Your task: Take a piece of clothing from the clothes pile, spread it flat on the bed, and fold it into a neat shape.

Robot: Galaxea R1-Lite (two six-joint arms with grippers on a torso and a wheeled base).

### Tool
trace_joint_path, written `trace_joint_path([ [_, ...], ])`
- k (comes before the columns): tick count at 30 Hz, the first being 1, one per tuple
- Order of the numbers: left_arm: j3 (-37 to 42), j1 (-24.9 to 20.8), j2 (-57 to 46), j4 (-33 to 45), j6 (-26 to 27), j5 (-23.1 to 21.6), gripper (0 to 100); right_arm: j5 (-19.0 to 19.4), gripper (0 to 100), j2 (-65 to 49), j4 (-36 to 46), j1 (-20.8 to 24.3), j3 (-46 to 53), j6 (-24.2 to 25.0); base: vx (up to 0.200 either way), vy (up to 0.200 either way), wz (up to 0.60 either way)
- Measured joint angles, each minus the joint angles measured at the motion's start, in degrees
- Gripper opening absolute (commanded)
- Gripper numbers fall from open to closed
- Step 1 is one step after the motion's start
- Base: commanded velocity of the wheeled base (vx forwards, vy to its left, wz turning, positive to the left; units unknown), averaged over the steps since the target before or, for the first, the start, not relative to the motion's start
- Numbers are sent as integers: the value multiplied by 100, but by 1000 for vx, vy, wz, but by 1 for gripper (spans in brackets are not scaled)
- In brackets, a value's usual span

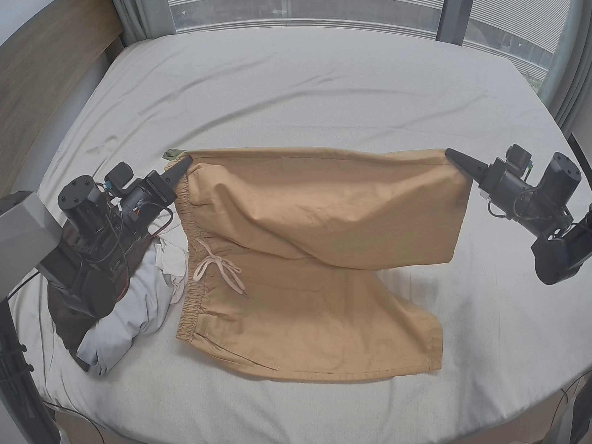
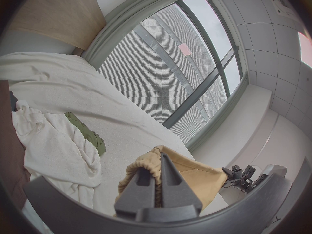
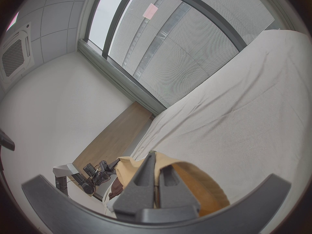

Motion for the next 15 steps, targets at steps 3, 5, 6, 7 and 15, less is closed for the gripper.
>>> trace_joint_path([
  [3, -190, -9, 133, -2, -2, 107, 0, -5, 0, 151, 155, 0, -334, 4, 0, 0, 0],
  [5, -317, -12, 221, -2, -2, 156, 0, -9, 0, 261, 273, 0, -583, 9, 0, 0, 0],
  [6, -380, -12, 271, 0, -2, 176, 0, -13, 0, 324, 330, -2, -719, 11, 0, 0, 0],
  [7, -466, -15, 334, 0, -4, 205, 0, -16, 0, 413, 396, -6, -898, 15, 0, 0, 0],
  [15, -898, -17, 712, 0, -15, 397, 0, -46, 0, 948, 631, -11, -1775, 33, 0, 0, 0],
])
